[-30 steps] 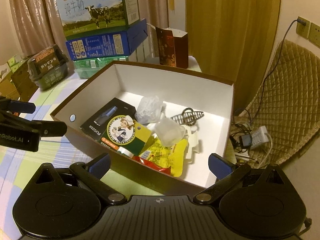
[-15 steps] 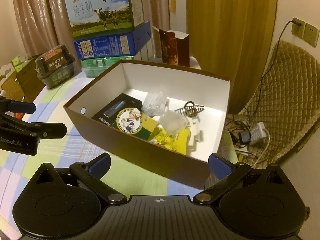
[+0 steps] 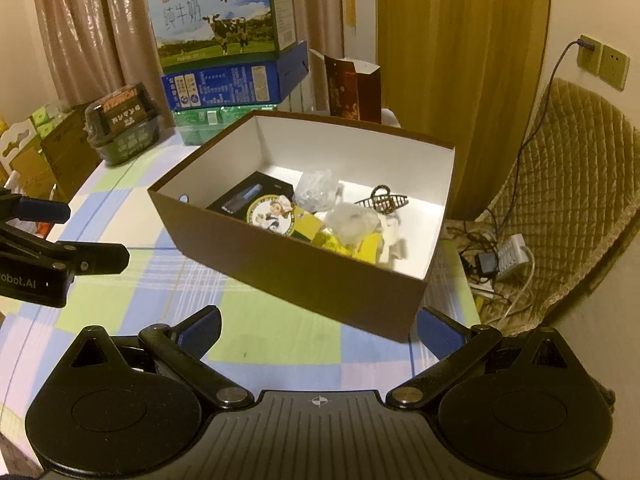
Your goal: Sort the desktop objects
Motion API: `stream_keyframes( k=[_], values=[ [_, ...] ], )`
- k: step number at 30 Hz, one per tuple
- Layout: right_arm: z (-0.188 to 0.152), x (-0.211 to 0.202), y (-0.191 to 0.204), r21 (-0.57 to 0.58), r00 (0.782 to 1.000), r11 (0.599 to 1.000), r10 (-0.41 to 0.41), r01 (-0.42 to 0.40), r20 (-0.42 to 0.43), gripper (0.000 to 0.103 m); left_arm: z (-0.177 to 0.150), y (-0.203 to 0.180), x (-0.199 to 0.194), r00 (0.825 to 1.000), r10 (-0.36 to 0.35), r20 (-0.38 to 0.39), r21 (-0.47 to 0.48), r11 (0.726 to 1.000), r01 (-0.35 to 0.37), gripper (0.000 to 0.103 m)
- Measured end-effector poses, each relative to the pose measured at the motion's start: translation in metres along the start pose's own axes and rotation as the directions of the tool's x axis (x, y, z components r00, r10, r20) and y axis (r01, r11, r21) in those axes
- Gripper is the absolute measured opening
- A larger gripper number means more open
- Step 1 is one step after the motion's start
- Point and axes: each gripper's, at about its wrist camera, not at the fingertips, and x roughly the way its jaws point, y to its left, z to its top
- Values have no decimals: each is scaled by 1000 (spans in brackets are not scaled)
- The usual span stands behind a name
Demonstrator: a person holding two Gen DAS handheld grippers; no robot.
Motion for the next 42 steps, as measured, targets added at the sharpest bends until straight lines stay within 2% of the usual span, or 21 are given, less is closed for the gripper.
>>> stream_keyframes(
  k=[17,33,42],
  values=[
    [-26,-10,12,-2,998,999,40,-40,-48,101,-25,-7,-14,999,0,-35,5,1000,0,102],
    [-42,-7,14,7,993,998,61,-61,-103,101,-48,-4,-16,995,20,-97,-12,1000,-21,102],
    [-41,-11,12,7,995,999,54,-53,-89,101,-47,-5,-20,997,24,-73,-18,1000,-26,102]
  ],
)
